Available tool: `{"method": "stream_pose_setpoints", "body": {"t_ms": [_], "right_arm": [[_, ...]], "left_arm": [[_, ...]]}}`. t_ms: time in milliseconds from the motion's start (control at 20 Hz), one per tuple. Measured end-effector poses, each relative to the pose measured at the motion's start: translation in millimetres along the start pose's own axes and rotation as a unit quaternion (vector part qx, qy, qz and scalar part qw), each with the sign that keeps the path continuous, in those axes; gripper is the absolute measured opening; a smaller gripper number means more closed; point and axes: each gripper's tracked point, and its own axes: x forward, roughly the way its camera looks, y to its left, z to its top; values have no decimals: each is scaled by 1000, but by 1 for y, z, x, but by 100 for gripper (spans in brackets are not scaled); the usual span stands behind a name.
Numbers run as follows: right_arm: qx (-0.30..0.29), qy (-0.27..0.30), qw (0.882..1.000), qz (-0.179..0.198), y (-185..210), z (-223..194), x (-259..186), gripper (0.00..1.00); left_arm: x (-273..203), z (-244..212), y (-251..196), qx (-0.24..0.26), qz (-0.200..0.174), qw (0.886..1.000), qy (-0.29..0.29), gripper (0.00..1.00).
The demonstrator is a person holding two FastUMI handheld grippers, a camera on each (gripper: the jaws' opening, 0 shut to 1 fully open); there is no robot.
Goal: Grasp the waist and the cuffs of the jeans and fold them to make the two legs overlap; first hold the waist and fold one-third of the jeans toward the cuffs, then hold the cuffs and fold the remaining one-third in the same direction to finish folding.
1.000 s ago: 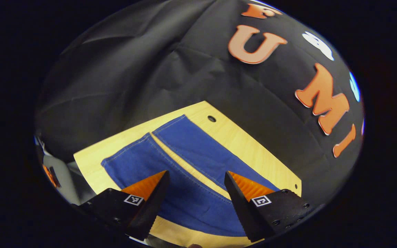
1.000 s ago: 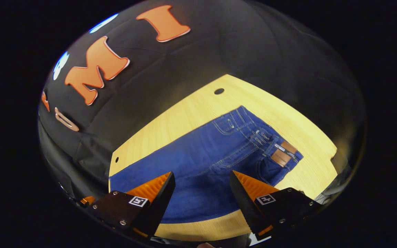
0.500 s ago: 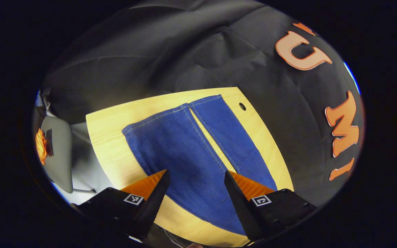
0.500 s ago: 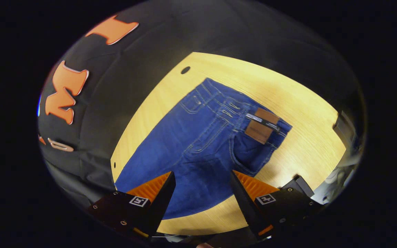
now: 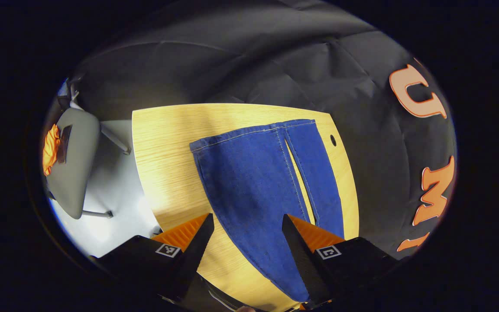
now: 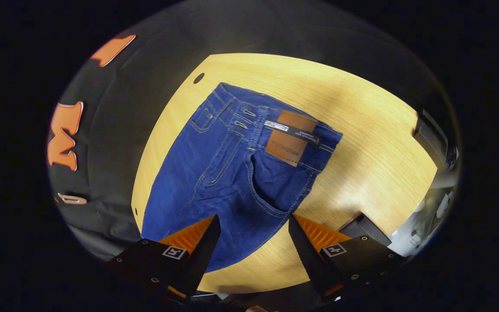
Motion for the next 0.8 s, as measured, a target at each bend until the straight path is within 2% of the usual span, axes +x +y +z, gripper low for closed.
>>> {"method": "stream_pose_setpoints", "body": {"t_ms": [200,300,400,650,800], "right_arm": [[44,-7,999,5,-12,5,9,98],[58,-11,998,27,-7,9,6,98],[71,-14,996,47,-5,13,7,97],[121,-16,989,85,1,20,12,94],[155,-26,981,112,7,24,18,91]], "left_arm": [[11,11,19,-51,-12,999,3,98],[14,19,26,-65,-19,998,10,98],[19,29,21,-74,-45,996,9,94],[38,51,6,-73,-107,992,1,93],[47,57,-2,-67,-137,988,-9,83]]}}
